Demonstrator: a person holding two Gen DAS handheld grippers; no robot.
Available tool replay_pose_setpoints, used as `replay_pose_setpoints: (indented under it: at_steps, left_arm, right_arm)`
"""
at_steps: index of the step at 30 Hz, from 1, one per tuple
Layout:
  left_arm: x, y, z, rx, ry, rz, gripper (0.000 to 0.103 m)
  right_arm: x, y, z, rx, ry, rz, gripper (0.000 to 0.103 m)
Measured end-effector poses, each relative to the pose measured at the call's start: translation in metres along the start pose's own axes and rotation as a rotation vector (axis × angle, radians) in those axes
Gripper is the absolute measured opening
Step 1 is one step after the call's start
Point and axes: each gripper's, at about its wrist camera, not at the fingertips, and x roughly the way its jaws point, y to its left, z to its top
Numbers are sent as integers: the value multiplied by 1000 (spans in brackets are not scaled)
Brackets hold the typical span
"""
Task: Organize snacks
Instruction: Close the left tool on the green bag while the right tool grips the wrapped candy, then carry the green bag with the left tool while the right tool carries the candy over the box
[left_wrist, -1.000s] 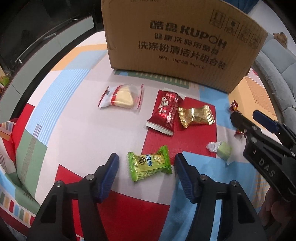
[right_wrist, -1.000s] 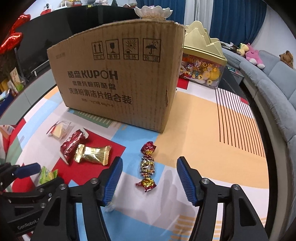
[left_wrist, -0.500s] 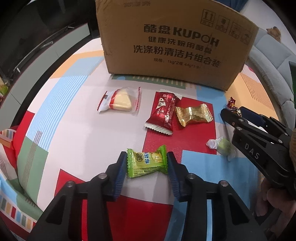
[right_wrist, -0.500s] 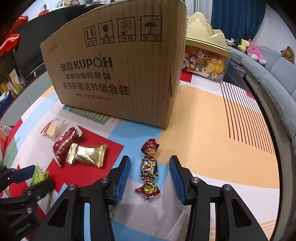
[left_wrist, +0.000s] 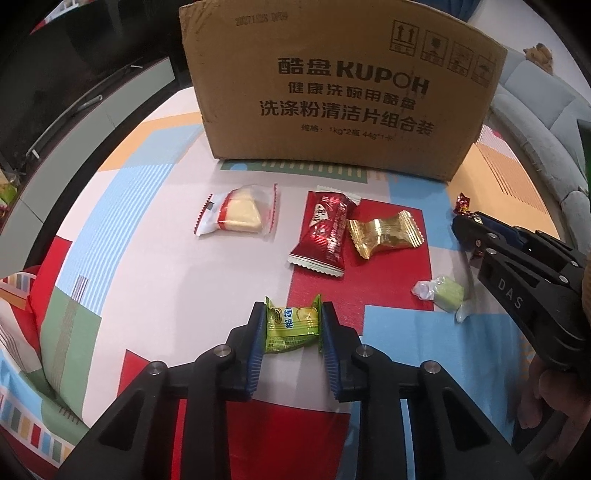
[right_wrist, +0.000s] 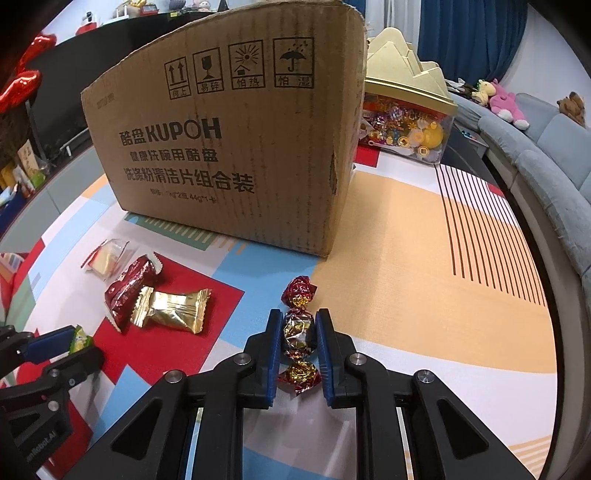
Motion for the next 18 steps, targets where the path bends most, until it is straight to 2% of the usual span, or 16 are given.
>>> replay_pose_setpoints:
  at_steps: [18]
  left_arm:
    - [-27,-3,10,30,-76,24,29]
  right_arm:
    - [-29,-9,11,55,-67,-6,19]
